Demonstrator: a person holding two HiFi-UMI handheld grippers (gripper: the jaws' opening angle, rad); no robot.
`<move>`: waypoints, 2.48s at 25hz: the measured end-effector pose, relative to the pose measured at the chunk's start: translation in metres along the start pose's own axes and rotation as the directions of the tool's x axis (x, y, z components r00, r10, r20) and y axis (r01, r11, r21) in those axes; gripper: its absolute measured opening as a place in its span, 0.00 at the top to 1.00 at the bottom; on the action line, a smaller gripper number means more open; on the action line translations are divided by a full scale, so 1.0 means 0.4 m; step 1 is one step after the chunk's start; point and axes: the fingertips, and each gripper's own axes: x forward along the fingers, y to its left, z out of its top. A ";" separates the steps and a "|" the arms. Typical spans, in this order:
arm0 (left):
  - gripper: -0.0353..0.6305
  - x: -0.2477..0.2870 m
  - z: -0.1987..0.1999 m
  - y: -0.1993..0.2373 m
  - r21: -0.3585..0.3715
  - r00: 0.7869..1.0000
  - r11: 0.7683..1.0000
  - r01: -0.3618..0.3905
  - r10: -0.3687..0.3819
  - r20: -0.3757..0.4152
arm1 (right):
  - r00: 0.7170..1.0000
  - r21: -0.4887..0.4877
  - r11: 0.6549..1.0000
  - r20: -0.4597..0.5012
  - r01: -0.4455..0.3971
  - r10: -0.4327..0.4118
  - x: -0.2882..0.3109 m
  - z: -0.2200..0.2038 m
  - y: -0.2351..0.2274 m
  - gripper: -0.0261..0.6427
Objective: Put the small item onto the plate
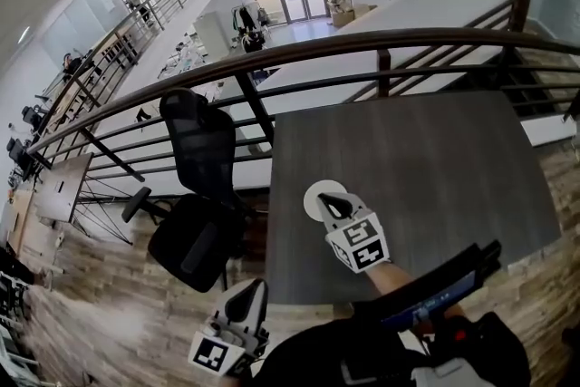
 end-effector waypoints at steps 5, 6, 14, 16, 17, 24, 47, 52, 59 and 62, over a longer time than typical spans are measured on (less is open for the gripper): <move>0.94 -0.053 -0.009 -0.033 -0.011 0.999 0.999 0.032 -0.032 0.017 | 1.000 -0.003 1.000 0.018 0.019 -0.019 -0.080 0.019 0.048 0.96; 0.94 -0.065 -0.011 -0.038 -0.011 0.999 0.999 0.042 -0.042 0.019 | 0.999 -0.006 1.000 0.025 0.026 -0.026 -0.093 0.021 0.056 0.96; 0.94 -0.166 -0.032 -0.057 -0.020 0.993 0.993 0.112 -0.112 0.028 | 0.995 -0.011 0.997 0.059 0.078 -0.077 -0.209 0.036 0.157 0.96; 0.94 -0.183 -0.032 -0.054 -0.051 0.991 0.990 0.128 -0.126 0.042 | 0.993 -0.008 0.995 0.067 0.095 -0.094 -0.233 0.037 0.179 0.96; 0.94 -0.192 -0.024 -0.058 -0.070 0.989 0.987 0.143 -0.139 0.055 | 0.992 -0.006 0.994 0.070 0.105 -0.104 -0.247 0.036 0.191 0.96; 0.94 -0.265 -0.049 -0.111 -0.068 0.977 0.975 0.210 -0.207 0.047 | 0.983 0.009 0.985 0.066 0.174 -0.174 -0.389 0.005 0.256 0.96; 0.94 -0.179 -0.026 -0.284 -0.032 0.963 0.962 0.271 -0.271 0.010 | 0.979 0.053 0.980 0.052 0.193 -0.196 -0.658 0.030 0.211 0.96; 0.94 -0.177 -0.031 -0.287 -0.046 0.971 0.970 0.239 -0.239 0.009 | 0.982 0.046 0.983 0.056 0.178 -0.181 -0.674 0.032 0.207 0.96; 0.94 -0.173 -0.043 -0.305 -0.045 0.973 0.972 0.232 -0.232 0.007 | 0.983 0.054 0.984 0.059 0.168 -0.171 -0.681 0.011 0.201 0.96; 0.94 -0.155 -0.043 -0.341 -0.045 0.972 0.971 0.233 -0.233 -0.001 | 0.983 0.057 0.984 0.060 0.169 -0.173 -0.711 0.010 0.174 0.96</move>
